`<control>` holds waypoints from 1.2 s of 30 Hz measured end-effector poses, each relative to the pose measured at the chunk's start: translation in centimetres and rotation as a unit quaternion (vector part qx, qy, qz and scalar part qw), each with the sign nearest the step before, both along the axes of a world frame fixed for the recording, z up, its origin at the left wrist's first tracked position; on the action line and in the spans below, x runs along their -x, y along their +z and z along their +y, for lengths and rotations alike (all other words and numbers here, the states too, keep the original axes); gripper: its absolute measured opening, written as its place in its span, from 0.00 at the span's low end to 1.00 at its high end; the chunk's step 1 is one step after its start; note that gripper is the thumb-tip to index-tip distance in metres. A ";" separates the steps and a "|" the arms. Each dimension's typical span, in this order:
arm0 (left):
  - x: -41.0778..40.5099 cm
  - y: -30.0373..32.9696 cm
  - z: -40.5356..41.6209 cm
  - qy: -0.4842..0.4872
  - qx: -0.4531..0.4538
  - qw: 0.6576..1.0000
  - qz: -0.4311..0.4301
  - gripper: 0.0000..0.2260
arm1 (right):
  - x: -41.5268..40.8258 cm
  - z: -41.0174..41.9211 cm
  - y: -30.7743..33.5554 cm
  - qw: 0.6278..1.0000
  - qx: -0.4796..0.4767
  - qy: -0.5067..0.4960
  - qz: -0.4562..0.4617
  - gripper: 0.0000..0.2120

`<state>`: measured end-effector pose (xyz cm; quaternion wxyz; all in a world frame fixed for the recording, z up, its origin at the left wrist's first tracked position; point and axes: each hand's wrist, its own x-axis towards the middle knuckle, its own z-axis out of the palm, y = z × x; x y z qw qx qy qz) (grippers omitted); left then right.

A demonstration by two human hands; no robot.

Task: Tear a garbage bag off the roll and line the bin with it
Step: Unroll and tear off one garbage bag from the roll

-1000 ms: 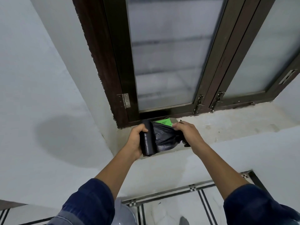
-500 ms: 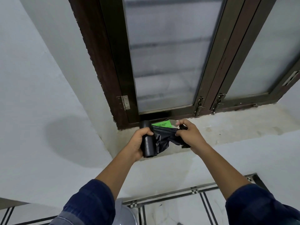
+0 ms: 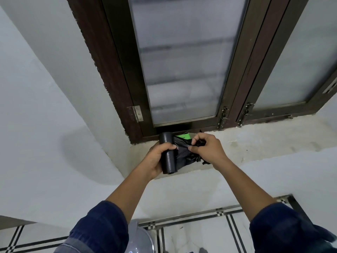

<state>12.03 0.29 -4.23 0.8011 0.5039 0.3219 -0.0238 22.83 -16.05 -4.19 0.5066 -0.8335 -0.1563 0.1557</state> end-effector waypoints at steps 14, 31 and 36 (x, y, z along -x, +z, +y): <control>0.3 -0.2 -0.3 0.048 -0.079 0.995 -0.024 0.30 | 0.4 -0.1 -0.6 0.986 -0.110 0.010 0.124 0.14; 0.8 -0.2 -0.8 0.050 -0.077 0.996 -0.012 0.27 | 2.5 2.7 -0.4 0.995 0.064 -0.037 -0.067 0.08; 1.0 0.1 -0.9 0.051 -0.087 0.995 -0.021 0.26 | 2.1 2.5 -0.5 0.994 0.058 -0.060 -0.076 0.09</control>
